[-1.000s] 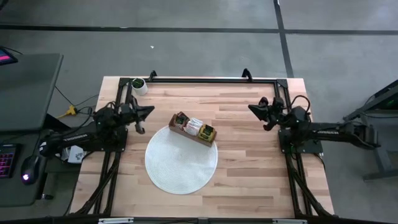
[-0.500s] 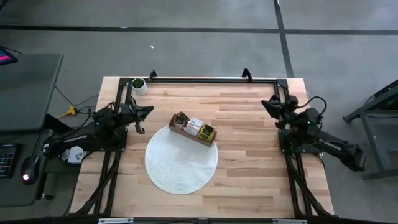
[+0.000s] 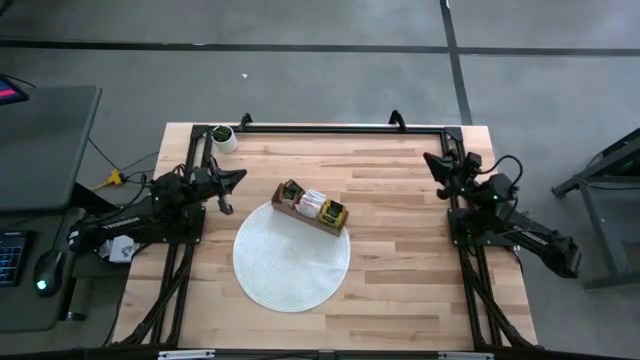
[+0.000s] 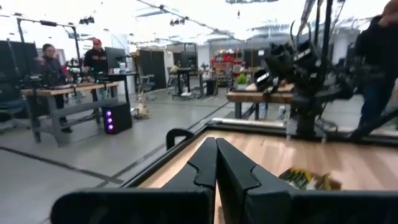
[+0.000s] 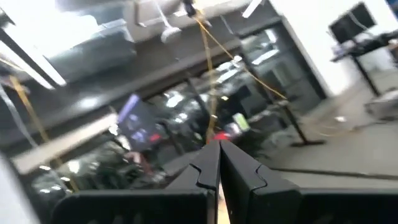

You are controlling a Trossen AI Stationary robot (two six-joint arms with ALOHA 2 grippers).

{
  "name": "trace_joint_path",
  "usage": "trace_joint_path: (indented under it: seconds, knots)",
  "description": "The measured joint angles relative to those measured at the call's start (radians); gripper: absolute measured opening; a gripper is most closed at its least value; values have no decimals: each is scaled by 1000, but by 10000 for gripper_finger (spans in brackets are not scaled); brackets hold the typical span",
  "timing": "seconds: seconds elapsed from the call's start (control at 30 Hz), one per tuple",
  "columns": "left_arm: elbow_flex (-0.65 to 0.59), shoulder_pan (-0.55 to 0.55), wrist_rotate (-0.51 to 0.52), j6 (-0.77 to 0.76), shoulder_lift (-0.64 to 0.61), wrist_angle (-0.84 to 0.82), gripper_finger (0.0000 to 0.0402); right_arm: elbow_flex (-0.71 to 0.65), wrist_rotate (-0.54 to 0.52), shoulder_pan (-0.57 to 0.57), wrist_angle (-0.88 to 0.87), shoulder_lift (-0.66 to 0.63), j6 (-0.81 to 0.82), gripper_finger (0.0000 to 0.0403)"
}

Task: Pick & Place Tea
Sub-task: Return to Home Position

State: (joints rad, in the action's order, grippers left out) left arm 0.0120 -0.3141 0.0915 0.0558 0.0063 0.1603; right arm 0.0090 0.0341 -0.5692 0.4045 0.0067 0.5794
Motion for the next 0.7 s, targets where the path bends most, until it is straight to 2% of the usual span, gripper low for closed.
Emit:
trace_joint_path:
  seconds: [0.1,0.2,0.53,0.63,0.7]
  knots:
    - [0,0,8,67,0,-17,0,0,-30,0,-51,0,-28,8]
    - [0,0,8,130,0,-34,0,0,-15,0,-105,0,-29,7]
    - [3,0,-10,146,12,-145,1,0,5,0,-357,0,-84,8]
    - [3,0,-14,225,23,-148,1,1,17,0,-377,3,-95,9]
    - [3,0,-26,291,23,-150,1,1,27,1,-376,6,-47,8]
